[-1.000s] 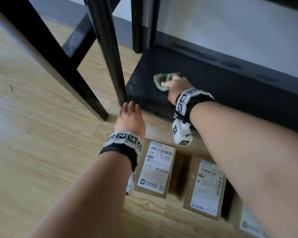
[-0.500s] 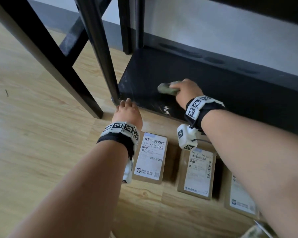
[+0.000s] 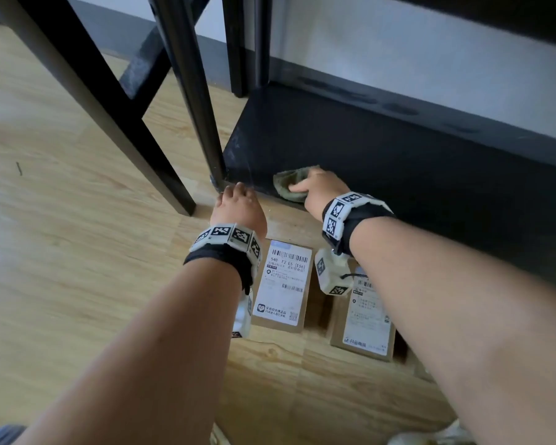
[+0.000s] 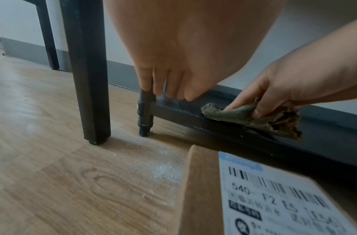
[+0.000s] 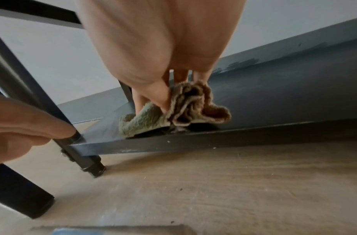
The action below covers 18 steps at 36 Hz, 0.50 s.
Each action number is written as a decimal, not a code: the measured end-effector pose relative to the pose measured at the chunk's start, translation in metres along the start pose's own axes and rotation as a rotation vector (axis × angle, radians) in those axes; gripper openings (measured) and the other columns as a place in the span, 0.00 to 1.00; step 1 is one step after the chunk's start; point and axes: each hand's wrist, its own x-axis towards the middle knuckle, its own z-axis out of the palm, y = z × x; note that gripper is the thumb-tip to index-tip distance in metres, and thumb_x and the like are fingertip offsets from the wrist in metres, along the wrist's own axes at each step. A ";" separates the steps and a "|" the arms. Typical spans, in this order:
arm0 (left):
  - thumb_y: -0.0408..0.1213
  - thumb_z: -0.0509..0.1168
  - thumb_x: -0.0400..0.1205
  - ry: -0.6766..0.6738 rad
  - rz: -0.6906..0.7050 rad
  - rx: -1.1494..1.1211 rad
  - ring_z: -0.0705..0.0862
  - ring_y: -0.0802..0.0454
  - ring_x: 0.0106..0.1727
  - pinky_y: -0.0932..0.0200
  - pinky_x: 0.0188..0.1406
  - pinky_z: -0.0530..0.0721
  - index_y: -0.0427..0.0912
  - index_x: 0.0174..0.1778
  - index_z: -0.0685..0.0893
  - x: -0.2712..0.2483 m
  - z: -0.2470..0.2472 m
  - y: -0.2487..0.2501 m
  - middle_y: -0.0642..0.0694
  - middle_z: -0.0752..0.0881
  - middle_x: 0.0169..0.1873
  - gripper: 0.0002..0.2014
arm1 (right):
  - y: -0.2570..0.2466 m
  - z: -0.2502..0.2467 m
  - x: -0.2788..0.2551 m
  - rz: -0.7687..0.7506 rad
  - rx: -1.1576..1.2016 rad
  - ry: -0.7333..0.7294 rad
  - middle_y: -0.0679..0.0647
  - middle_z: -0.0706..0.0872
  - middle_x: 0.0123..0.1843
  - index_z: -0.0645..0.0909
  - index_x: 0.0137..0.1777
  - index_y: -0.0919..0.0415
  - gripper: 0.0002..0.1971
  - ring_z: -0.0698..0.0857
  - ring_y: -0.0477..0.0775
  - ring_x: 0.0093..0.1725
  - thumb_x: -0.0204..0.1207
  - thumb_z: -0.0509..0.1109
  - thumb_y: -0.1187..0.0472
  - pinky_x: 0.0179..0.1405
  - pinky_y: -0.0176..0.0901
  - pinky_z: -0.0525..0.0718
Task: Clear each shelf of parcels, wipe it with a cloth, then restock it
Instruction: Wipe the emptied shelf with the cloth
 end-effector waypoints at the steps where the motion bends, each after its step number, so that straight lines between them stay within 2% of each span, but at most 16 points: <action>1: 0.26 0.51 0.79 -0.003 0.002 0.000 0.61 0.42 0.78 0.48 0.79 0.61 0.36 0.77 0.64 -0.002 -0.001 0.000 0.42 0.66 0.76 0.27 | 0.001 -0.002 -0.002 -0.012 -0.022 -0.010 0.54 0.79 0.69 0.77 0.72 0.53 0.22 0.81 0.58 0.64 0.79 0.68 0.50 0.59 0.45 0.80; 2: 0.25 0.51 0.79 -0.003 0.004 -0.001 0.61 0.42 0.78 0.47 0.79 0.61 0.35 0.77 0.64 -0.004 -0.002 0.000 0.42 0.66 0.76 0.28 | 0.002 -0.005 -0.006 -0.030 -0.048 -0.003 0.51 0.80 0.69 0.80 0.70 0.49 0.19 0.81 0.57 0.65 0.79 0.66 0.55 0.58 0.44 0.80; 4: 0.25 0.51 0.78 -0.008 0.008 -0.002 0.61 0.42 0.79 0.47 0.79 0.61 0.35 0.78 0.63 -0.006 -0.002 0.000 0.41 0.66 0.76 0.28 | 0.012 -0.012 -0.012 -0.036 -0.079 0.062 0.49 0.79 0.62 0.84 0.64 0.45 0.19 0.81 0.56 0.63 0.76 0.65 0.61 0.48 0.40 0.78; 5: 0.25 0.52 0.78 -0.014 0.010 0.000 0.61 0.43 0.79 0.48 0.79 0.61 0.35 0.78 0.63 -0.006 -0.002 0.000 0.41 0.66 0.76 0.29 | 0.018 -0.015 -0.015 -0.007 -0.072 0.104 0.51 0.78 0.61 0.84 0.63 0.46 0.19 0.81 0.56 0.62 0.75 0.65 0.62 0.47 0.39 0.78; 7: 0.26 0.52 0.77 -0.023 0.014 0.007 0.61 0.43 0.78 0.48 0.79 0.61 0.35 0.78 0.63 -0.007 -0.001 -0.001 0.41 0.66 0.76 0.29 | 0.031 -0.016 -0.017 0.094 -0.125 0.180 0.56 0.75 0.66 0.83 0.65 0.50 0.19 0.80 0.61 0.63 0.74 0.66 0.63 0.53 0.44 0.80; 9: 0.26 0.52 0.78 -0.019 0.019 0.011 0.60 0.43 0.79 0.49 0.79 0.61 0.35 0.78 0.62 -0.007 0.000 -0.002 0.41 0.65 0.77 0.29 | 0.040 -0.014 -0.020 0.203 -0.214 0.125 0.59 0.75 0.68 0.82 0.65 0.58 0.18 0.81 0.65 0.62 0.74 0.69 0.60 0.50 0.45 0.79; 11: 0.26 0.52 0.79 -0.021 0.024 0.014 0.59 0.43 0.80 0.48 0.79 0.60 0.35 0.79 0.61 -0.007 0.001 -0.003 0.41 0.63 0.78 0.29 | 0.041 -0.009 -0.022 0.242 -0.260 0.085 0.59 0.77 0.65 0.83 0.62 0.62 0.17 0.83 0.64 0.60 0.73 0.70 0.59 0.44 0.45 0.76; 14: 0.26 0.52 0.79 -0.032 0.022 0.022 0.57 0.43 0.81 0.47 0.80 0.59 0.35 0.80 0.60 -0.005 0.003 -0.007 0.41 0.61 0.80 0.30 | 0.030 -0.003 -0.022 0.215 -0.258 0.081 0.59 0.79 0.63 0.83 0.59 0.64 0.15 0.84 0.64 0.58 0.73 0.69 0.59 0.44 0.45 0.77; 17: 0.25 0.52 0.79 -0.026 0.004 0.037 0.59 0.43 0.80 0.48 0.80 0.60 0.35 0.80 0.61 -0.003 0.005 -0.015 0.41 0.62 0.80 0.29 | 0.005 0.003 -0.020 0.164 -0.153 0.080 0.58 0.83 0.56 0.83 0.46 0.61 0.05 0.85 0.63 0.56 0.75 0.67 0.61 0.49 0.44 0.80; 18: 0.25 0.52 0.79 -0.027 -0.005 0.039 0.59 0.43 0.80 0.48 0.79 0.60 0.35 0.80 0.61 -0.003 0.004 -0.019 0.41 0.62 0.79 0.30 | -0.004 0.005 -0.019 0.152 -0.126 0.079 0.57 0.83 0.56 0.83 0.45 0.60 0.04 0.85 0.63 0.56 0.76 0.67 0.62 0.49 0.44 0.80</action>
